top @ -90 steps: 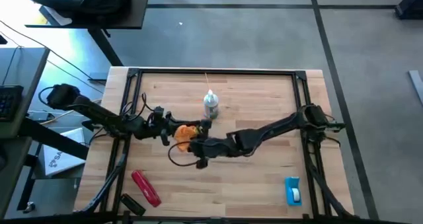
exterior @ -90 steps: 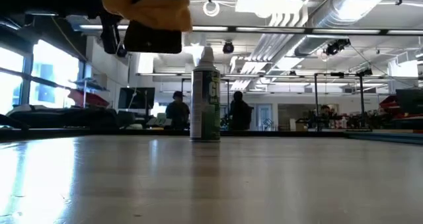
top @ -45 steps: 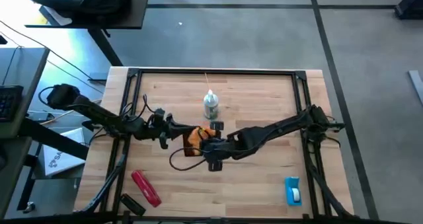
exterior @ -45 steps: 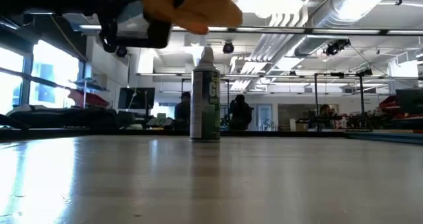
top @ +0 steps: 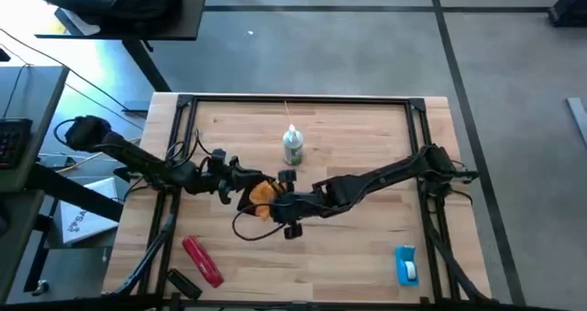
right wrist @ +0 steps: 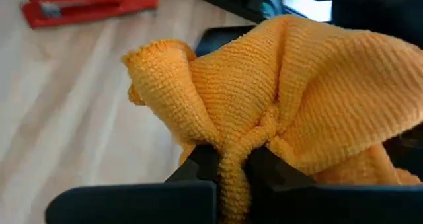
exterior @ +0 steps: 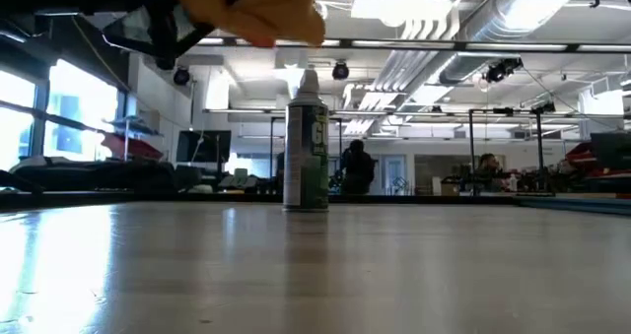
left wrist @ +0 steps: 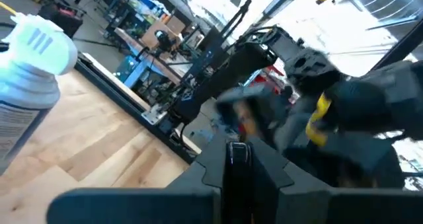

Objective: Apply microfiber cloth
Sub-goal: Wipe the front and back of the black cellphone using the orange microfiber cloth

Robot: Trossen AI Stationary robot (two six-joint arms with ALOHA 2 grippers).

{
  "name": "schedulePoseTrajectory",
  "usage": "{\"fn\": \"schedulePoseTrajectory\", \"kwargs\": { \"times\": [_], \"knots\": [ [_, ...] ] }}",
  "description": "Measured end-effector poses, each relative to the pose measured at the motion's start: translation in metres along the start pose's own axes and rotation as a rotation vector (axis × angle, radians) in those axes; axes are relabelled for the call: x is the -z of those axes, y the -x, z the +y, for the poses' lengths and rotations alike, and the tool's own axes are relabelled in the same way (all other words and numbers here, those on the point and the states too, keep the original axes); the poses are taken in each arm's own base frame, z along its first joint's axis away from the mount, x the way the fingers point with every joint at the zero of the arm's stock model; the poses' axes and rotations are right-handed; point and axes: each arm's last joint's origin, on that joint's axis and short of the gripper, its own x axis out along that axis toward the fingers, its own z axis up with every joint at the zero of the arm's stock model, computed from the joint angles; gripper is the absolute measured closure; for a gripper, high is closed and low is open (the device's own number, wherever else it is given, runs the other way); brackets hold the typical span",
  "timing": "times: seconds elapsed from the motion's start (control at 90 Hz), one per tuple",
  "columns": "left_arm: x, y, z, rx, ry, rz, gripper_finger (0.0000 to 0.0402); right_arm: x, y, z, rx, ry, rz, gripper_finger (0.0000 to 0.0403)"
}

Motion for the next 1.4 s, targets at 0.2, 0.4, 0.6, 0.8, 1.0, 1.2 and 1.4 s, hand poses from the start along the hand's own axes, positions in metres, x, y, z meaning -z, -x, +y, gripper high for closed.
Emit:
{"fn": "schedulePoseTrajectory", "kwargs": {
  "times": [0.2,0.4,0.6,0.8,1.0,1.2,1.4],
  "knots": [
    [0.003,0.0,0.0,0.028,0.0,0.046,0.0389,0.002,0.028,-0.005,0.053,-0.083,0.13,0.04],
    [0.002,0.0,-0.002,0.052,0.008,0.043,0.0389,0.013,0.023,0.021,-0.002,-0.141,0.183,0.04],
    [0.001,0.0,-0.003,0.046,0.008,0.026,0.0389,0.022,-0.001,0.05,-0.115,-0.158,0.041,0.04],
    [0.0,0.0,-0.002,0.04,0.007,0.013,0.0389,0.027,-0.022,0.045,-0.059,-0.133,-0.089,0.04],
    [0.001,0.001,-0.004,0.051,0.007,0.021,0.0389,0.02,-0.025,0.013,0.145,-0.045,-0.078,0.04],
    [0.002,0.001,-0.003,0.056,-0.009,0.031,0.0389,-0.001,-0.002,-0.011,0.297,0.047,-0.036,0.04],
    [0.002,0.001,-0.003,0.052,-0.029,0.032,0.0389,-0.01,0.029,-0.005,0.246,0.061,0.04,0.04]
  ]
}}
